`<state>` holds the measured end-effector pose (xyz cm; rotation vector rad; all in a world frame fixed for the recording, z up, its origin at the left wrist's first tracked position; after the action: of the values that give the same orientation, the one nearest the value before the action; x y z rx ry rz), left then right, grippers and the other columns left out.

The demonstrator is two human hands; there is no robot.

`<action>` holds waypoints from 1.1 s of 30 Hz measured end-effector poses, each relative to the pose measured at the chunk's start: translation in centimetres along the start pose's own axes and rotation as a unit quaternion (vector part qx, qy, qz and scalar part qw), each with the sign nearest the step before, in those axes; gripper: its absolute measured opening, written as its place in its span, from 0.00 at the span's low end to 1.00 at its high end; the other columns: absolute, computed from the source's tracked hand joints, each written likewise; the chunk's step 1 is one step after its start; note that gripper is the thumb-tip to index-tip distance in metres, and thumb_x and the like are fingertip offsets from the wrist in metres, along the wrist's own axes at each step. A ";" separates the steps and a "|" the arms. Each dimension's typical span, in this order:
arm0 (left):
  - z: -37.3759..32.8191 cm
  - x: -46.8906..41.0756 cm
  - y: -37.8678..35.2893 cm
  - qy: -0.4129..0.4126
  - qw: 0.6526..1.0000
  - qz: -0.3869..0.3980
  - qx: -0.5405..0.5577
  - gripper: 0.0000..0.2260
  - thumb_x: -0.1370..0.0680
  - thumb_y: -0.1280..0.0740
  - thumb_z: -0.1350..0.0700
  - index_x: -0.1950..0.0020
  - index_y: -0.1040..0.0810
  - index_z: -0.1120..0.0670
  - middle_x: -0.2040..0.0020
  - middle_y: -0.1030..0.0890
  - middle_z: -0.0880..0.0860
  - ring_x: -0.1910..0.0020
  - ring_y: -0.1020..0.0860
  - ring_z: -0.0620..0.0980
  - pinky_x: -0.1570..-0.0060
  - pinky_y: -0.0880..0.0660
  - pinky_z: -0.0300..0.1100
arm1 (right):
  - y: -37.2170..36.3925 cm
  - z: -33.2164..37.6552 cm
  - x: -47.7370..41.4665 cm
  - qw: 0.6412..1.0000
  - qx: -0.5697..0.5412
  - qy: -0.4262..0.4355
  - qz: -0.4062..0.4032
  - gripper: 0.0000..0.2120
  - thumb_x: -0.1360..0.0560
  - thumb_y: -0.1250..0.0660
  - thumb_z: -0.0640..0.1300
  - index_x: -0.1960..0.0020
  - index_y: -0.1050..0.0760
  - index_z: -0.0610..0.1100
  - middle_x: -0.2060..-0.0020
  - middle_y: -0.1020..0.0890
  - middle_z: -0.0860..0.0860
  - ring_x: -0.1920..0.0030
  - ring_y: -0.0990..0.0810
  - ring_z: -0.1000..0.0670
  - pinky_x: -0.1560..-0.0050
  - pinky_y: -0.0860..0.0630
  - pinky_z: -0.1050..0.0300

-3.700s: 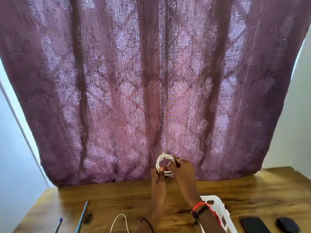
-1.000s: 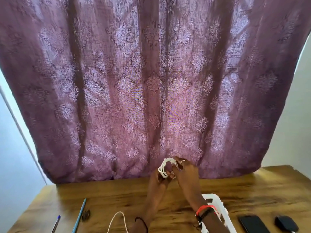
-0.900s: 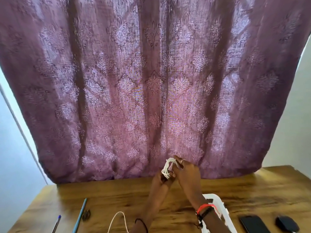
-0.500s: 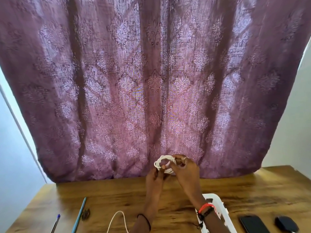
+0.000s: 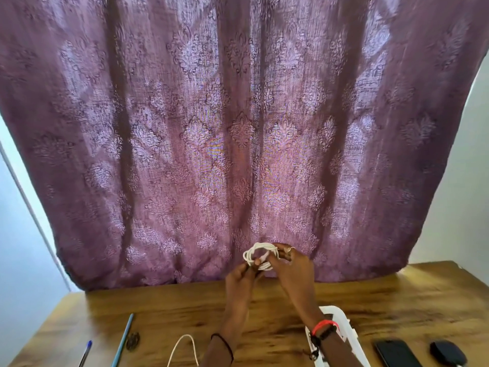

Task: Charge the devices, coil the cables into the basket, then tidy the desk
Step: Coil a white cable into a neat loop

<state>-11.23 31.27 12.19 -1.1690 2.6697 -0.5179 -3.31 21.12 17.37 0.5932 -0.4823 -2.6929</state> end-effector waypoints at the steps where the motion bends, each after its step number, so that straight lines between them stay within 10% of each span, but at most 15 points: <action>1: 0.0 0.0 0.1 -0.004 1.000 0.002 -0.009 0.06 0.25 0.32 0.63 0.52 0.17 0.60 0.52 0.17 0.60 0.52 0.21 0.52 0.49 0.24 0.45 | 0.0 -0.1 -0.1 1.000 -0.001 -0.003 0.001 0.12 0.29 0.29 0.46 0.47 0.19 0.48 0.53 0.15 0.52 0.58 0.22 0.64 0.62 0.35 0.83; 12: -0.3 0.5 0.7 0.007 1.000 0.016 -0.002 0.06 0.26 0.32 0.63 0.55 0.15 0.55 0.54 0.15 0.52 0.53 0.20 0.47 0.45 0.27 0.43 | -0.9 -0.9 0.3 1.000 -0.027 0.002 -0.010 0.17 0.30 0.30 0.53 0.44 0.20 0.47 0.53 0.15 0.50 0.52 0.17 0.56 0.46 0.22 0.55; 20: -0.4 0.1 1.4 0.019 0.999 0.046 0.020 0.09 0.23 0.39 0.68 0.51 0.20 0.61 0.56 0.15 0.54 0.55 0.18 0.48 0.53 0.21 0.36 | -1.7 -1.5 -0.1 0.996 -0.082 0.000 0.030 0.11 0.27 0.32 0.44 0.46 0.19 0.44 0.53 0.15 0.52 0.59 0.21 0.69 0.57 0.27 0.75; 26: -0.8 -0.9 1.6 0.036 0.998 0.053 0.008 0.11 0.22 0.38 0.63 0.43 0.22 0.65 0.46 0.19 0.61 0.44 0.22 0.56 0.42 0.25 0.46 | -1.7 -1.1 -0.5 0.972 -0.228 -0.010 0.053 0.07 0.26 0.33 0.38 0.52 0.19 0.48 0.60 0.15 0.56 0.58 0.18 0.61 0.57 0.24 0.69; 33: -0.9 -0.3 0.7 0.051 0.994 0.083 0.045 0.09 0.22 0.39 0.62 0.50 0.20 0.62 0.55 0.16 0.55 0.54 0.18 0.49 0.51 0.21 0.40 | -2.5 -2.0 -0.9 0.933 -0.332 -0.116 0.078 0.09 0.28 0.34 0.32 0.59 0.19 0.44 0.68 0.15 0.53 0.66 0.19 0.57 0.61 0.22 0.63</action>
<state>-11.73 32.12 12.74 -0.9085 2.7651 -0.6776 -2.21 23.17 14.98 0.0400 0.3230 -2.5489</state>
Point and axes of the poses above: each hand's wrist, its own x-axis away from the middle knuckle, its own y-axis out of the back of the hand, z = x × y, the point moved 5 cm from there along -x, towards the middle knuckle
